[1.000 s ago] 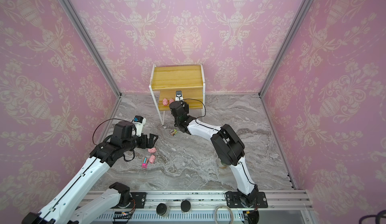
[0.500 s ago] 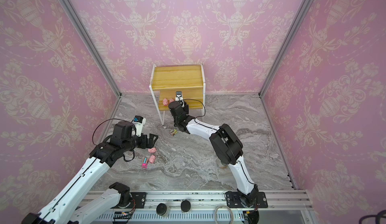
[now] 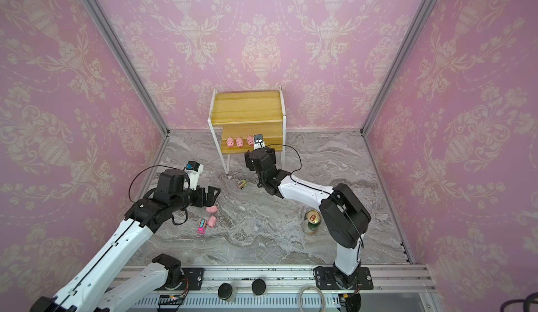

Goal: Organize plastic toys on shelves
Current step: Place the plastic toy on the shelf.

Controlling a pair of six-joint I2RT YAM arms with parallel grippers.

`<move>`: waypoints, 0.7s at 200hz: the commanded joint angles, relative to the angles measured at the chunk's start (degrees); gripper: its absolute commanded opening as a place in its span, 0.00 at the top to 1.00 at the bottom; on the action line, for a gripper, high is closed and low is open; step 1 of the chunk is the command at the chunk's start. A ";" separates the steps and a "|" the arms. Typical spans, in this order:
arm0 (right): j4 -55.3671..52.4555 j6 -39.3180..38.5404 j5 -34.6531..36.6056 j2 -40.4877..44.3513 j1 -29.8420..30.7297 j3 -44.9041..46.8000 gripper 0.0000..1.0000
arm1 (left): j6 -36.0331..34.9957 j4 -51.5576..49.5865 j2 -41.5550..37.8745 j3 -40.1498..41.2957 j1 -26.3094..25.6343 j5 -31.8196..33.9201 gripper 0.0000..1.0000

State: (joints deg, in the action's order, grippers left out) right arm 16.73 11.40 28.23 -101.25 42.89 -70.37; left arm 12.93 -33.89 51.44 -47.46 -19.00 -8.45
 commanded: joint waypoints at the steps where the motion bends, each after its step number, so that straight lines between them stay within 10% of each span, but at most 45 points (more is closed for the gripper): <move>1: -3.78 -0.14 -7.79 6.20 -0.46 5.68 0.20 | -0.73 -0.55 -0.36 0.35 -0.51 0.67 0.01; 57: -14.26 3.20 -21.43 13.60 0.50 10.73 0.24 | -0.29 -1.41 1.50 -0.13 -0.34 3.36 0.01; 140: -19.35 2.72 -28.81 2.99 10.44 5.84 0.27 | 2.13 -3.86 7.72 -1.22 5.26 8.57 0.01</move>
State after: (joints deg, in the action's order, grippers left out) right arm 1.15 15.09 2.85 -94.94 50.96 -61.21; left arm 13.23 -35.83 58.17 -47.46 -16.21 -2.26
